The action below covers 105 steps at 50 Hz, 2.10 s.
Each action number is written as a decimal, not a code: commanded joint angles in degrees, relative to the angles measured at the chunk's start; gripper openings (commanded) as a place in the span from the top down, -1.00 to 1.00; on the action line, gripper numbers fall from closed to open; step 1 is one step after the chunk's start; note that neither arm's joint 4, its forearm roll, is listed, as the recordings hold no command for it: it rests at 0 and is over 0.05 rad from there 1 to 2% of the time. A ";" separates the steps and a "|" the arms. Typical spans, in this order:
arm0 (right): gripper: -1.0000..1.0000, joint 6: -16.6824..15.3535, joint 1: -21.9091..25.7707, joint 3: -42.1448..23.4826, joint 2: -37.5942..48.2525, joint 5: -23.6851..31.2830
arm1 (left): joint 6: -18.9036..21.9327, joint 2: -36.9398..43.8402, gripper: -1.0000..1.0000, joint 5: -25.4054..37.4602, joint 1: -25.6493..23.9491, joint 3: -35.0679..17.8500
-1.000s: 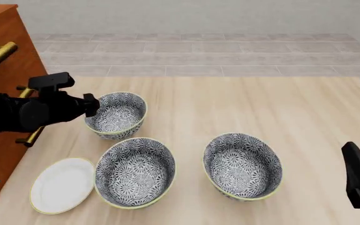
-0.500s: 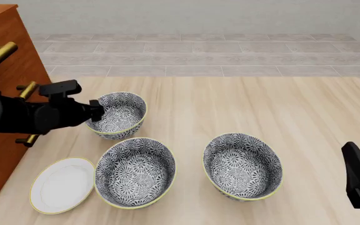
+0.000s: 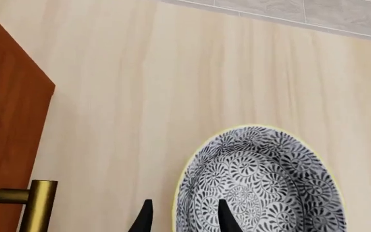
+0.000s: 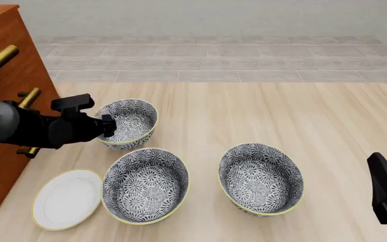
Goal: Stack the bowl at the front on the bowl in the middle.
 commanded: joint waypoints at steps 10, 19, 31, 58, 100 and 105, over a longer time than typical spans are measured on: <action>-1.00 -0.01 0.01 0.00 -0.01 0.00 | -0.63 2.41 -1.00 -0.24 -0.46 -0.95; -1.00 -0.01 -0.01 0.00 0.00 0.00 | -0.85 -0.20 1.00 0.65 -0.47 -0.27; -1.00 0.00 -0.01 0.00 -0.03 0.02 | -0.76 -2.49 1.00 0.89 0.36 0.17; -1.00 -0.01 -0.01 0.00 0.02 -0.01 | -6.50 -10.91 1.00 5.92 -3.21 -5.49; -1.00 0.00 0.01 0.00 0.01 -0.01 | -7.19 -21.42 1.00 11.29 -19.02 -1.74; -1.00 0.00 0.01 0.00 -0.02 0.01 | -6.58 -22.39 1.00 12.07 -20.77 -1.68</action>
